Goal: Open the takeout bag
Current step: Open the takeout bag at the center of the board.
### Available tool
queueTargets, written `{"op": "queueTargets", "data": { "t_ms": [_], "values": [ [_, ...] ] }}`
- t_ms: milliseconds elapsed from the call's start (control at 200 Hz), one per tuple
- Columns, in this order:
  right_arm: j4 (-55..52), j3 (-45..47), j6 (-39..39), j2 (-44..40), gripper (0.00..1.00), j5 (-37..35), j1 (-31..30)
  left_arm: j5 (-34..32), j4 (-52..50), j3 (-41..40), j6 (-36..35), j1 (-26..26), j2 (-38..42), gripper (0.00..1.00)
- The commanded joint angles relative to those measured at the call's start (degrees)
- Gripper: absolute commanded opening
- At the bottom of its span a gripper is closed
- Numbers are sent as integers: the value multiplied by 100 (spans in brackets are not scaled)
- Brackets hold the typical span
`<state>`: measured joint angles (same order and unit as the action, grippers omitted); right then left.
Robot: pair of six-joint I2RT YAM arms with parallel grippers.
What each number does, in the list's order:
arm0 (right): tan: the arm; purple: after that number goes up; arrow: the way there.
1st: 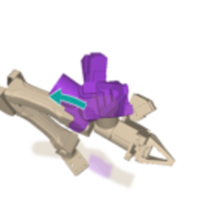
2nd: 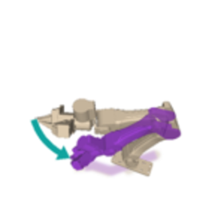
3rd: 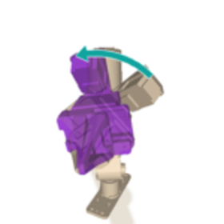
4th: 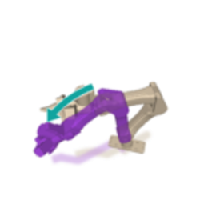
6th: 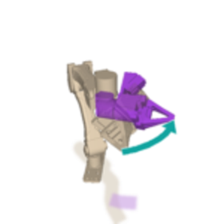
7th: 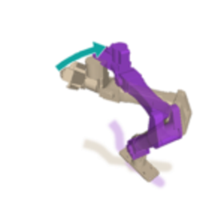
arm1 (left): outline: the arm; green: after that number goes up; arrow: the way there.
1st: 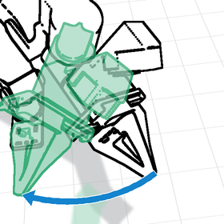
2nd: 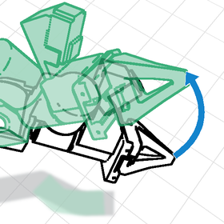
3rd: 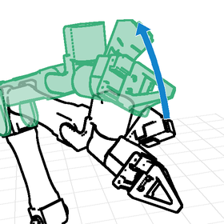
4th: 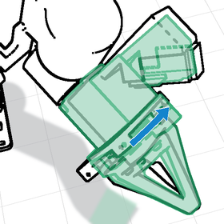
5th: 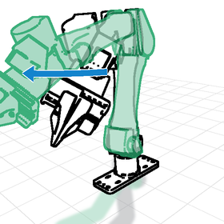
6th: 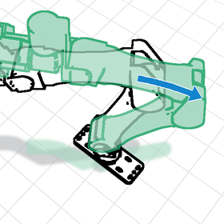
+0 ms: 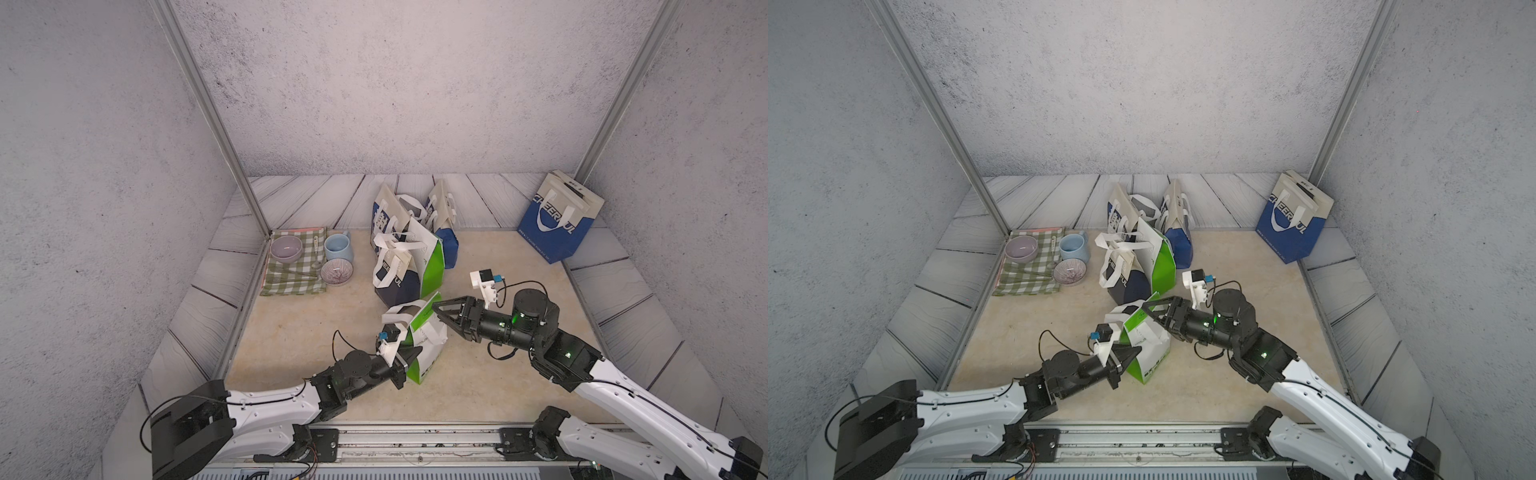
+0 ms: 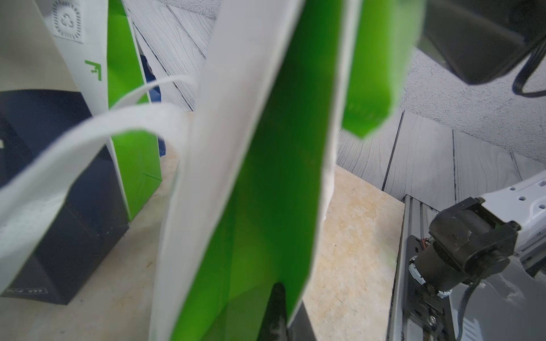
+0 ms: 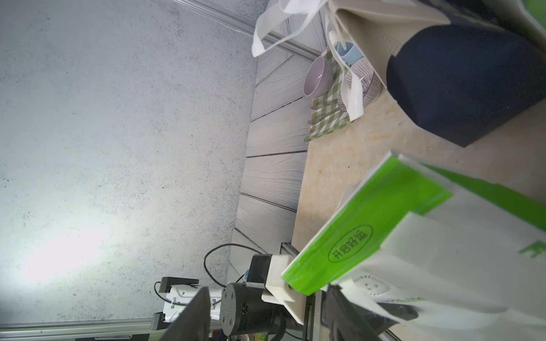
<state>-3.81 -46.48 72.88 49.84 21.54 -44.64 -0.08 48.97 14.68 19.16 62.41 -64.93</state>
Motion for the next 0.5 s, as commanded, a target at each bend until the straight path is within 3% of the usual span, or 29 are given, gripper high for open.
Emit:
{"op": "queueTargets", "data": {
  "t_ms": [0,495],
  "values": [
    [200,149,569,38,61,-263,-120,-197,727,239,-14,8,-328,0],
    [1108,443,1557,584,57,-429,-325,-166,932,578,-40,17,-908,0]
  ]
}}
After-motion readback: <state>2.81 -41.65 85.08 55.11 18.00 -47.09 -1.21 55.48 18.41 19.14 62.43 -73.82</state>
